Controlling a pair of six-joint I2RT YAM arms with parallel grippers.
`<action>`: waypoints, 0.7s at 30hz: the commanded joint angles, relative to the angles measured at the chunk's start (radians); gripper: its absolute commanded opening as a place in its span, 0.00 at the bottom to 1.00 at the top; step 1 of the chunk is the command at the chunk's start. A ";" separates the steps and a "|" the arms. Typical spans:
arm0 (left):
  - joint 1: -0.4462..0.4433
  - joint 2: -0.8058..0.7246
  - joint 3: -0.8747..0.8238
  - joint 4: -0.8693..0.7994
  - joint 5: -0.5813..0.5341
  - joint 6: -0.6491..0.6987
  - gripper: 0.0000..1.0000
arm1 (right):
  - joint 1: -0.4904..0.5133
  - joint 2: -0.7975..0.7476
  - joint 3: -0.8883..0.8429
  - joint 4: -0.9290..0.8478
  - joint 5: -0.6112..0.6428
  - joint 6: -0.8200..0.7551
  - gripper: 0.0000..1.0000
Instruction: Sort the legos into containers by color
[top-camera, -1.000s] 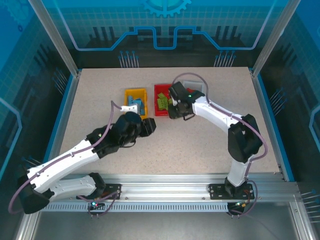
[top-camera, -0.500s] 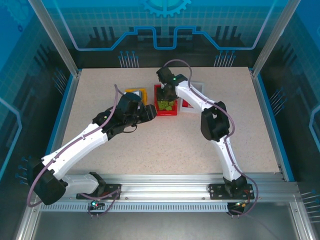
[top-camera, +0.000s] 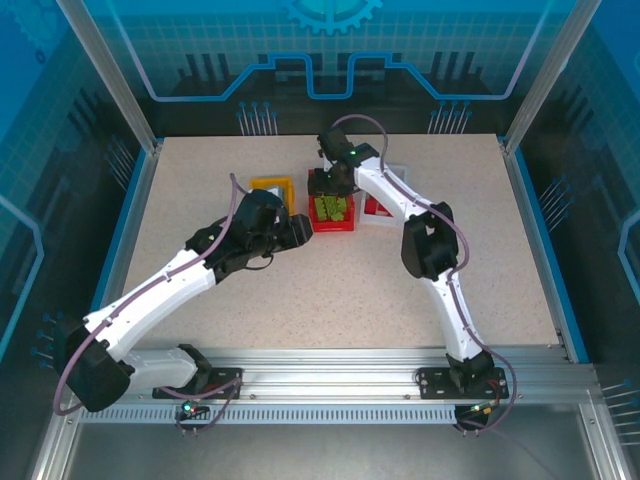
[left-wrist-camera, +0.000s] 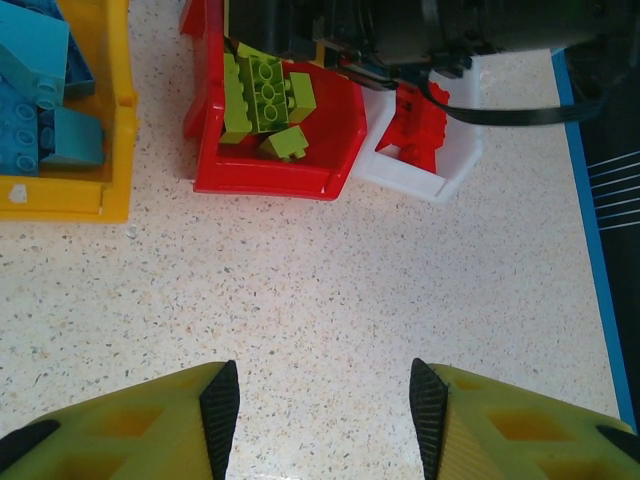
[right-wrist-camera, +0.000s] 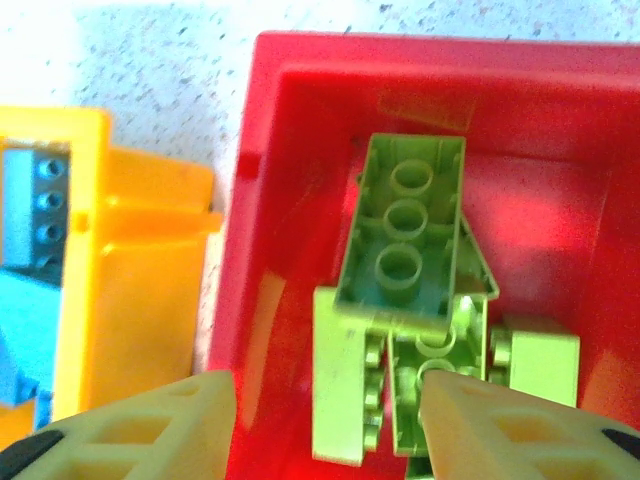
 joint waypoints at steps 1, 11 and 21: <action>0.007 -0.044 -0.009 -0.004 -0.004 0.027 0.52 | 0.023 -0.192 -0.095 0.048 0.020 -0.003 0.51; 0.145 -0.170 -0.063 -0.132 0.006 0.025 0.56 | 0.068 -0.879 -0.931 0.452 0.218 -0.010 0.61; 0.392 -0.408 -0.263 -0.207 -0.025 0.062 0.99 | 0.021 -1.567 -1.526 0.384 0.491 -0.005 1.00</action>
